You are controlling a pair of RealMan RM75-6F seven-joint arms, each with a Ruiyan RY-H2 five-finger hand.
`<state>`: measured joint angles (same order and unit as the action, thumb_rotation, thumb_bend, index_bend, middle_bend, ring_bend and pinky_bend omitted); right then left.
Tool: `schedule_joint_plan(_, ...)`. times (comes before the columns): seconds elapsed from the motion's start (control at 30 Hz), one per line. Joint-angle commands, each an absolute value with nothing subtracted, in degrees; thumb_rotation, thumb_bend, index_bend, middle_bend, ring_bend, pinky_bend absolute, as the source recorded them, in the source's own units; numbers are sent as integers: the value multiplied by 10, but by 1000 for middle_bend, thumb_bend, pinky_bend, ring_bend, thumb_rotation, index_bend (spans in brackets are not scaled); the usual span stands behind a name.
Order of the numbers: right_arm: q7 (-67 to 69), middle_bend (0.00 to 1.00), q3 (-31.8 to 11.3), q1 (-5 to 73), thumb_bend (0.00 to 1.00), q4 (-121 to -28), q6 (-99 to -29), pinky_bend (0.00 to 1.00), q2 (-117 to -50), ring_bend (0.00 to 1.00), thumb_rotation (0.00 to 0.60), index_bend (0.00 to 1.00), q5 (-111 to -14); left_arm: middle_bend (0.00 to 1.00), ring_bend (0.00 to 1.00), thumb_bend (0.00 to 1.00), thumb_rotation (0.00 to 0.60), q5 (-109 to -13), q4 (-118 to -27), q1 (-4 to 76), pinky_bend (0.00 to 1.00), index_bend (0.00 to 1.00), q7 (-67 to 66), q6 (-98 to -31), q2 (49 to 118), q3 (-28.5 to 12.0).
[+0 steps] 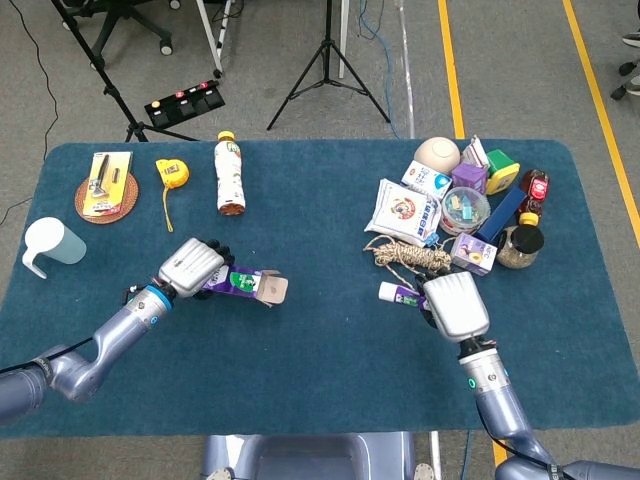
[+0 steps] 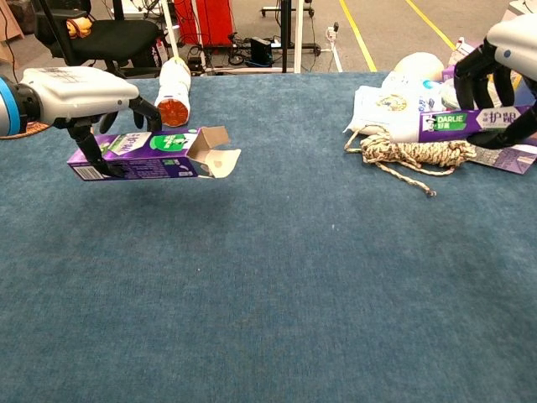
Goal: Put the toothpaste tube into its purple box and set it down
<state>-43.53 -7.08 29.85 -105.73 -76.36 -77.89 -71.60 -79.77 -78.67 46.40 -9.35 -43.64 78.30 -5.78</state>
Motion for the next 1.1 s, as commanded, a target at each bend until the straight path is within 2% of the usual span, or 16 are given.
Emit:
schedule_joint_plan(0.03, -455, 624, -76, 306, 514, -1091, -754, 661, -766, 584, 600, 571, -711, 335, 282, 203, 600, -766, -809, 478, 513, 405, -78, -410, 773, -73)
schedule_joint_plan(0.3, -497, 624, -92, 322, 521, -1138, -745, 664, -762, 585, 600, 571, -683, 336, 282, 206, 600, -709, -843, 514, 513, 404, -147, -394, 783, -92)
schedule_joint_plan(0.63, -529, 625, -118, 342, 524, -1180, -751, 664, -760, 585, 600, 571, -639, 335, 282, 207, 600, -621, -885, 553, 513, 404, -267, -410, 813, -92)
schedule_joint_plan(1.1, -560, 626, -109, 364, 527, -1190, -760, 666, -783, 587, 600, 571, -614, 335, 282, 207, 600, -542, -919, 592, 513, 405, -343, -455, 846, -91)
